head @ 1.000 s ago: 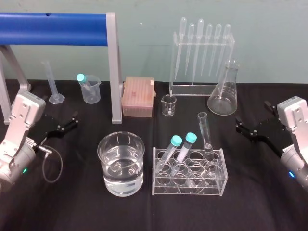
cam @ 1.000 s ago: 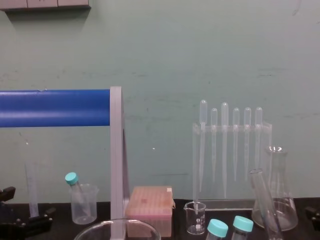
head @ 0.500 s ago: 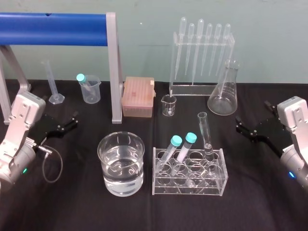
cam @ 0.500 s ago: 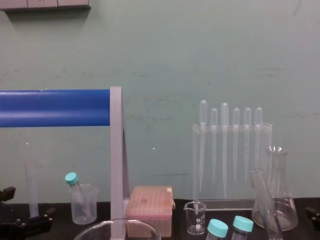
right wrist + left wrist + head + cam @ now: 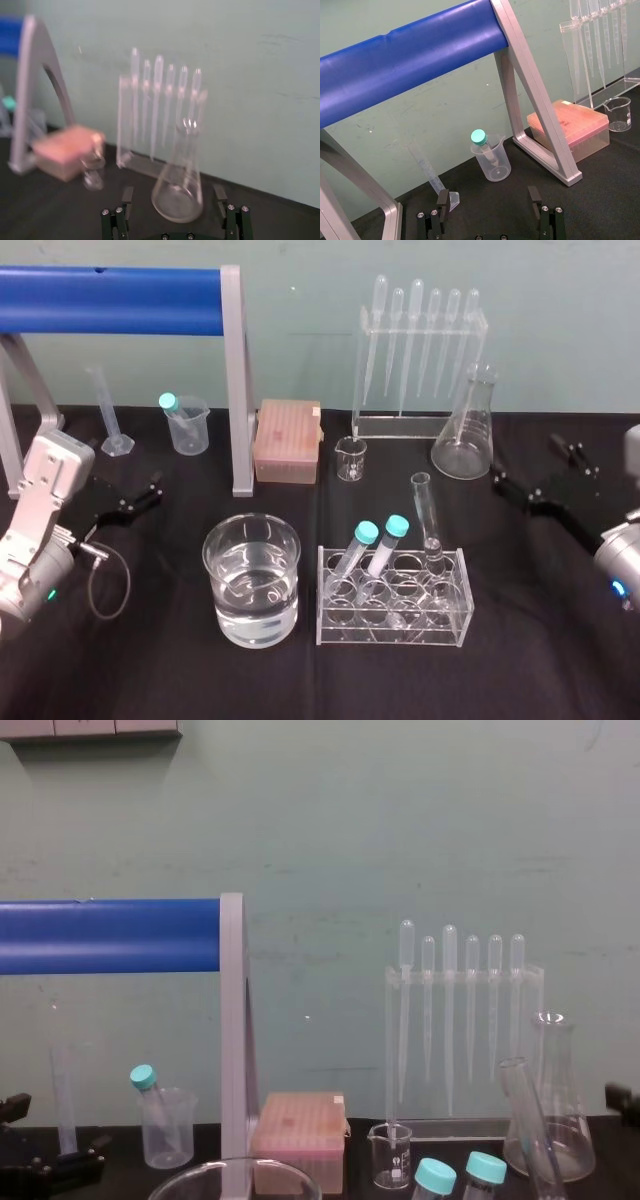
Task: Hold the test tube with one hand and immerse one end into the beaker, then return it to the test tube rack.
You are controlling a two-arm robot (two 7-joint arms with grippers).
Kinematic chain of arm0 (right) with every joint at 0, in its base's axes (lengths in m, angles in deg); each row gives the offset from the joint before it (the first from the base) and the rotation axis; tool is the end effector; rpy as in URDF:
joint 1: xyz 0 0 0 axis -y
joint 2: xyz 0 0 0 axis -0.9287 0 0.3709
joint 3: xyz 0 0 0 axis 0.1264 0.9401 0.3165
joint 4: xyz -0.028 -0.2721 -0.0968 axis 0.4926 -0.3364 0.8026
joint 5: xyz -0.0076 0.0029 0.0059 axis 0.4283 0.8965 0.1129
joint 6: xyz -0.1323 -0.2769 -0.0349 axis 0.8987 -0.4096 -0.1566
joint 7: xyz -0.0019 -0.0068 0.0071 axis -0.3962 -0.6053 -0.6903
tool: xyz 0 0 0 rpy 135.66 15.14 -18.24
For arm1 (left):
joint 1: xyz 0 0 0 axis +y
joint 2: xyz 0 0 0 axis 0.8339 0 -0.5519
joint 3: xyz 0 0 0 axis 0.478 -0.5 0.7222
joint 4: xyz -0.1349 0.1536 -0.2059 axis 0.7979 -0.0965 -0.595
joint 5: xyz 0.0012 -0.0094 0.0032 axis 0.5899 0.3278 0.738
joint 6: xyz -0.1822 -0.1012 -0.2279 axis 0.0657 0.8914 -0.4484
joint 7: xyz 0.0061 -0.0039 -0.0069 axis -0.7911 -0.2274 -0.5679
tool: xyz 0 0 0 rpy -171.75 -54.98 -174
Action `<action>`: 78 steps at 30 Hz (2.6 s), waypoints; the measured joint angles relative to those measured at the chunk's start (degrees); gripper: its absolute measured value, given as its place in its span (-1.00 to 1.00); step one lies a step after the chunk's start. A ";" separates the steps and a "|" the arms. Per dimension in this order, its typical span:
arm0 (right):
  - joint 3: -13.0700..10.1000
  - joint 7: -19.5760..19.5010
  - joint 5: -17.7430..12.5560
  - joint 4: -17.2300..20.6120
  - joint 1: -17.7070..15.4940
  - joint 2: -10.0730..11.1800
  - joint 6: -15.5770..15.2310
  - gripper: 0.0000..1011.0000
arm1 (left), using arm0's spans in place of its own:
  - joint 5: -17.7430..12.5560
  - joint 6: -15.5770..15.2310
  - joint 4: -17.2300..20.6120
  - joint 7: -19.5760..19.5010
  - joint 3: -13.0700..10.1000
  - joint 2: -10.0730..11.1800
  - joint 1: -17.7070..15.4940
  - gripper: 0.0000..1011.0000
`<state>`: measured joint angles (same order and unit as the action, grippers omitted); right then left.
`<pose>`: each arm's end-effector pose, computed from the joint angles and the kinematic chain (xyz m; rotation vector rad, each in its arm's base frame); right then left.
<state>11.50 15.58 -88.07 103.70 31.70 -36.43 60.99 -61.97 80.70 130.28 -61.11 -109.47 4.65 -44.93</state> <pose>0.3594 -0.0932 -0.2885 -0.1122 -0.1486 -1.1972 0.3581 0.0826 -0.3023 0.3047 -0.2851 1.2477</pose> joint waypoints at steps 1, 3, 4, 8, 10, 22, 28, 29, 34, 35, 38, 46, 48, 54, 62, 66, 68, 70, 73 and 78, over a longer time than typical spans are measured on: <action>-0.49 0.98 -1.14 0.32 -0.15 -0.07 0.07 0.98 | 0.00 0.00 0.00 0.00 0.00 0.00 0.00 0.98; -1.91 4.12 -4.65 1.71 -0.62 -0.18 0.11 0.98 | 0.00 0.00 0.00 0.00 0.00 0.00 0.00 0.98; -2.32 5.18 -5.71 2.23 -0.77 -0.17 0.12 0.98 | 0.00 0.00 0.00 0.00 0.00 0.00 0.00 0.98; -3.35 10.78 -9.32 4.85 -1.20 0.30 0.60 0.98 | 0.00 0.00 0.00 0.00 0.00 0.00 0.00 0.98; -3.54 13.77 -10.53 6.24 -1.33 0.67 0.98 0.98 | 0.00 0.00 0.00 0.00 0.00 0.00 0.00 0.98; -2.68 26.74 -11.42 9.93 -1.10 2.39 4.11 0.98 | 0.00 0.00 0.00 0.00 0.00 0.00 0.00 0.98; -1.83 30.03 -10.18 9.01 -0.54 2.49 3.34 0.98 | 0.00 0.00 0.00 0.00 0.00 0.00 0.00 0.98; -1.76 30.13 -10.13 8.84 -0.47 2.41 3.13 0.98 | 0.00 0.00 0.00 0.00 0.00 0.00 0.00 0.98; -0.88 30.47 -9.43 6.99 0.33 1.59 1.28 0.98 | 0.00 0.00 0.00 0.00 0.00 0.00 0.00 0.98; -0.74 30.53 -9.32 6.74 0.47 1.47 1.02 0.98 | 0.00 0.00 0.00 0.00 0.00 0.00 0.00 0.98; -0.11 30.85 -8.86 5.77 1.02 1.05 0.31 0.98 | 0.00 0.00 0.00 0.00 0.00 0.00 0.00 0.98; 1.12 30.98 -7.71 4.63 1.59 0.46 -0.91 0.98 | 0.00 0.00 0.00 0.00 0.00 0.00 0.00 0.98; 1.37 30.94 -7.50 4.46 1.64 0.36 -1.32 0.98 | 0.00 0.00 0.00 0.00 0.00 0.00 0.00 0.98; 1.91 30.66 -7.07 4.03 1.81 -0.05 -2.10 0.98 | 0.00 0.00 0.00 0.00 0.00 0.00 0.00 0.98; 2.13 30.10 -6.95 3.23 2.28 -0.73 -2.70 0.98 | 0.00 0.00 0.00 0.00 0.00 0.00 0.00 0.98; 2.13 29.92 -7.02 3.11 2.35 -0.93 -3.04 0.98 | 0.00 0.00 0.00 0.00 0.00 0.00 0.00 0.98; 2.13 29.85 -7.11 3.08 2.36 -1.00 -3.11 0.98 | 0.00 0.00 0.00 0.00 0.00 0.00 0.00 0.98; 2.13 29.76 -7.13 3.08 2.36 -1.08 -3.12 0.98 | 0.00 0.00 0.00 0.00 0.00 0.00 0.00 0.98; 2.11 29.64 -7.09 3.08 2.36 -1.12 -3.08 0.98 | 0.00 0.00 0.00 0.00 0.00 0.00 0.00 0.98; 2.07 29.61 -7.09 3.08 2.33 -1.13 -3.06 0.98 | 0.00 0.00 0.00 0.00 0.00 0.00 0.00 0.98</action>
<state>13.57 45.19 -95.15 106.78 34.02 -37.56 57.93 -61.97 80.70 130.28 -61.11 -109.47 4.65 -44.93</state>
